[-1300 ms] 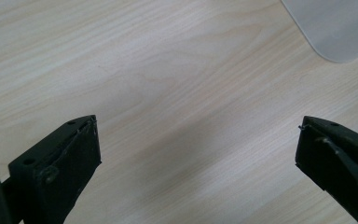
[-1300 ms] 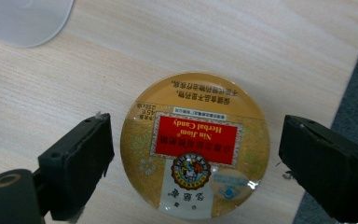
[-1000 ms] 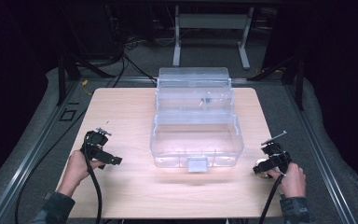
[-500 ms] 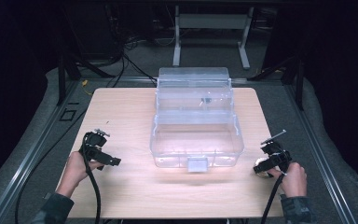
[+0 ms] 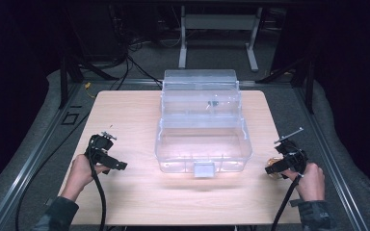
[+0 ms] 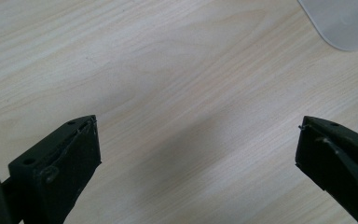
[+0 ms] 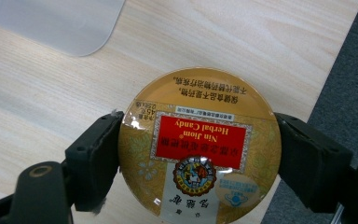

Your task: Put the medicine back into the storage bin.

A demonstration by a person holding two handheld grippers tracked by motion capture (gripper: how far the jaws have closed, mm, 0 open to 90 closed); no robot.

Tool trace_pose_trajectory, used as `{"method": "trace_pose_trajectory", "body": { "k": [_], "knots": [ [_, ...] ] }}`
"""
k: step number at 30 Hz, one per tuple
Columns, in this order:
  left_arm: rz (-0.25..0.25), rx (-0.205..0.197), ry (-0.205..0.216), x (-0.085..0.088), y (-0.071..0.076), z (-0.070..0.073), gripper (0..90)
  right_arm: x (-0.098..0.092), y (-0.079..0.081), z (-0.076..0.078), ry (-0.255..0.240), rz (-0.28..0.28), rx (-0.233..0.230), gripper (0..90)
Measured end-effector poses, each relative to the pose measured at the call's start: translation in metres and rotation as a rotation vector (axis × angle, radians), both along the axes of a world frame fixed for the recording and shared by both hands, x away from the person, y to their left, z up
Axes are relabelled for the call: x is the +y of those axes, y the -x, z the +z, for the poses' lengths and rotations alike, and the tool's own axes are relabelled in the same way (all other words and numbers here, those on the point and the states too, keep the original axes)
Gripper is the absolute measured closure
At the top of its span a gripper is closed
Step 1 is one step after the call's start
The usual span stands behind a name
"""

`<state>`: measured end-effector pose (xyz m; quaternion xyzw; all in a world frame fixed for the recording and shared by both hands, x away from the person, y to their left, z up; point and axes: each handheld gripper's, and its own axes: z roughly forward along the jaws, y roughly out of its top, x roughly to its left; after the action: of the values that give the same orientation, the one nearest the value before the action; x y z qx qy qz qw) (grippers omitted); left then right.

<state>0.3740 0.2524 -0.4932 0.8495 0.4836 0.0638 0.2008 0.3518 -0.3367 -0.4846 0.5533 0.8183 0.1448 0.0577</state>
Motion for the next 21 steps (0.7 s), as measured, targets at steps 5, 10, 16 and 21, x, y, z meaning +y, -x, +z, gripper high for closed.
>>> {"method": "trace_pose_trajectory", "body": {
  "k": [5,10,16,21],
  "knots": [
    [0.004,-0.005,0.002,0.001,-0.001,0.001,0.2,0.005,0.0,0.009,0.061,-0.001,-0.022,20.2],
    [0.009,-0.01,0.007,0.004,-0.003,0.001,0.2,0.009,-0.001,0.02,0.04,0.017,-0.032,20.2],
    [0.007,-0.012,0.007,0.004,-0.002,0.002,0.2,0.011,-0.002,0.03,0.046,0.024,-0.044,20.2],
    [0.011,-0.013,0.006,0.006,-0.002,0.004,0.2,0.015,-0.004,0.041,0.056,0.031,-0.056,20.2]
  ]
}}
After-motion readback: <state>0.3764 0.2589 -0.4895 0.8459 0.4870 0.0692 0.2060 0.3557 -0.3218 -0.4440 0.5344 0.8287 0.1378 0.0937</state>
